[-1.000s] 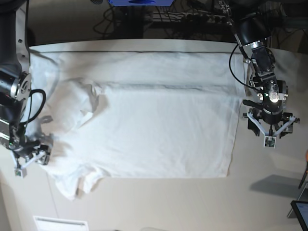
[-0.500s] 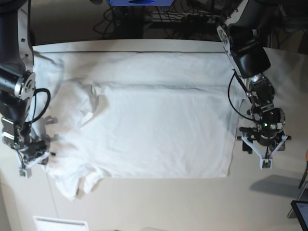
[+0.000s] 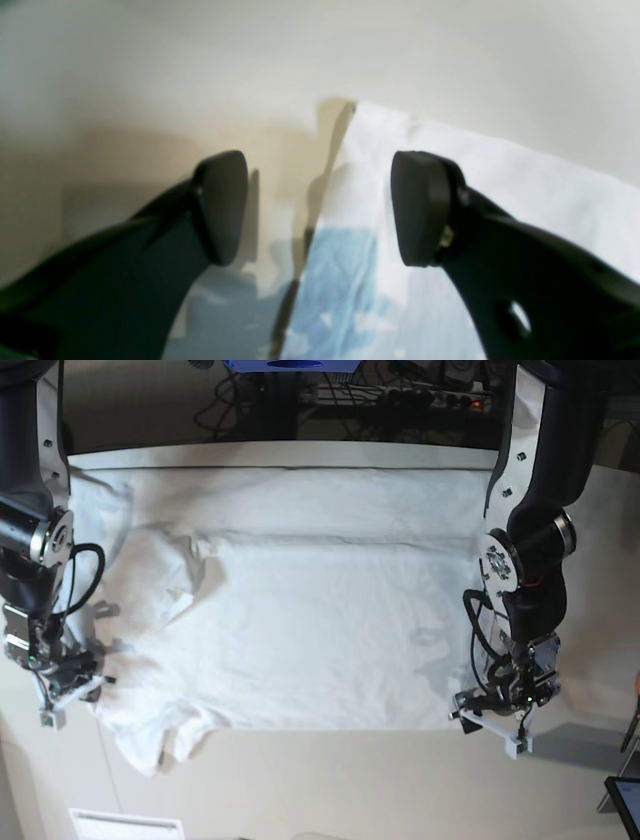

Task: Fold the T-shirt properly
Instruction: 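Lower the left gripper onto the shirt's side edge near the hem and grasp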

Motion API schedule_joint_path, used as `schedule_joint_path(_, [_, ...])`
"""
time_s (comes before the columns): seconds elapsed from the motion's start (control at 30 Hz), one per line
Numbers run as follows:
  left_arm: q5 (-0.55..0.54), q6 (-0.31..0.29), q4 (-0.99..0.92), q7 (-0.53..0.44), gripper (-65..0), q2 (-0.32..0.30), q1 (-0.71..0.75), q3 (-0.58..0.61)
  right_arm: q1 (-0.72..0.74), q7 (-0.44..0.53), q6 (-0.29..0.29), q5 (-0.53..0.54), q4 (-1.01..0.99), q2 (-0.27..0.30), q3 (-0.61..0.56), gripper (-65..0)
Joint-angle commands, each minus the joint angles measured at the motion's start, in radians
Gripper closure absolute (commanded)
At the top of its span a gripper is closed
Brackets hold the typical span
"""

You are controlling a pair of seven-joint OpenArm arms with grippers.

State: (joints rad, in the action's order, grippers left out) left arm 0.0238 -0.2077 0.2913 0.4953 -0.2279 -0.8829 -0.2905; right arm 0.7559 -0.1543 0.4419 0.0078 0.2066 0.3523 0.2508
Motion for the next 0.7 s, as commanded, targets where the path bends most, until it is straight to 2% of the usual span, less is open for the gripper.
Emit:
schedule_joint_path(0.0, [-0.006,0.018,-0.013,-0.036,-44.5,-0.026,-0.046,0.000,0.026,-0.009,0.002,-0.002,0.009,0.015,-0.001,-1.6])
schedule_joint_path(0.1, [0.001,0.018,-0.068,-0.074,-44.5,-0.035,-0.052,0.001,0.026,-0.009,0.002,-0.002,0.009,0.015,-0.001,-1.6])
schedule_joint_path(0.23, [0.003,0.018,-0.073,-0.074,-44.5,-0.035,-0.043,0.003,0.026,-0.009,0.002,-0.002,0.011,0.015,-0.001,-1.6])
schedule_joint_path(0.67, [0.005,-0.011,-0.074,-0.054,-43.7,0.026,-0.032,0.004,0.026,-0.009,0.004,-0.002,0.012,0.017,-0.001,-1.6])
